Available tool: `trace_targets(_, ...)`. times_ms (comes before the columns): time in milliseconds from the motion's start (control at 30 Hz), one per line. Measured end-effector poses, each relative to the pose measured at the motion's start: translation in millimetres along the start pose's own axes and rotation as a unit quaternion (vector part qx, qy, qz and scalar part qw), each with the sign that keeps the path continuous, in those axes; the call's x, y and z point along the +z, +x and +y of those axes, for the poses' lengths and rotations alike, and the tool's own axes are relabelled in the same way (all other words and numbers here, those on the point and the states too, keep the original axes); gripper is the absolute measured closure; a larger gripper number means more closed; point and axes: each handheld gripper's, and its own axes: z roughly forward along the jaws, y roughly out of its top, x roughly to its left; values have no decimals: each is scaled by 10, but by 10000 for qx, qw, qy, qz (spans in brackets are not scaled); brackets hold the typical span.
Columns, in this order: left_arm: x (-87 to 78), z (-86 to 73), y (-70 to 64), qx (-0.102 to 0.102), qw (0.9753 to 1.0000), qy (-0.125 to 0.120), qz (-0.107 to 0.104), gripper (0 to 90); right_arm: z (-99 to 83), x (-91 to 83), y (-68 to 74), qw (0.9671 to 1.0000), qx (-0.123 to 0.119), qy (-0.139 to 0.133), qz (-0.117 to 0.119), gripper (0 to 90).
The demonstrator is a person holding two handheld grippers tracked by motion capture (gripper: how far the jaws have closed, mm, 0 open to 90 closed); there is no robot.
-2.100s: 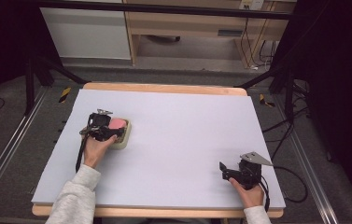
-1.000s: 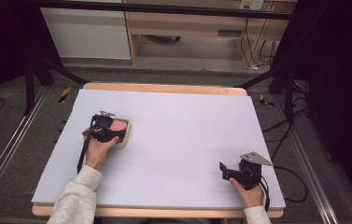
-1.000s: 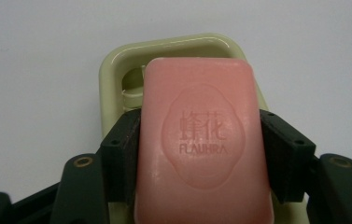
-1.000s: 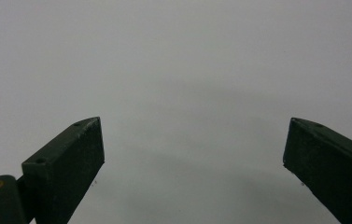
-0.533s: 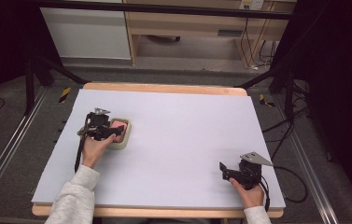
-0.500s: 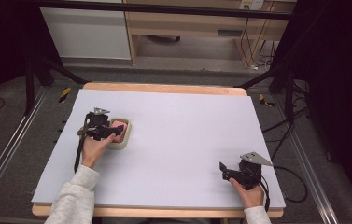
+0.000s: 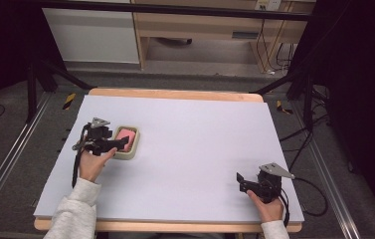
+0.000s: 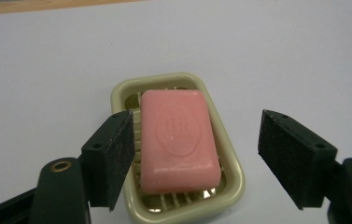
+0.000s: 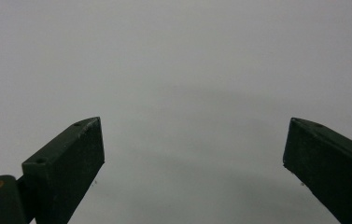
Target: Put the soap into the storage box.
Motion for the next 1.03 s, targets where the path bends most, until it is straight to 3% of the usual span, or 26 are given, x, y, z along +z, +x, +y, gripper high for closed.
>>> trace_targets(267,-170,-202,56,-105,9998,-137,30,246,-7,-22,-7,10000,33,-10,-16,55)
trace_targets(667,-322,-629,58,27,9998,-112,151,229,-27,-33,-26,10000,45,-1,-62,56)
trace_targets(867,-390,-846,89,-15,9997,-65,214,223,-30,-42,-32,10000,39,1,-66,57)
trace_targets(1033,-455,-925,124,19,9995,-85,309,230,-36,-52,-35,9999,40,15,-99,58)
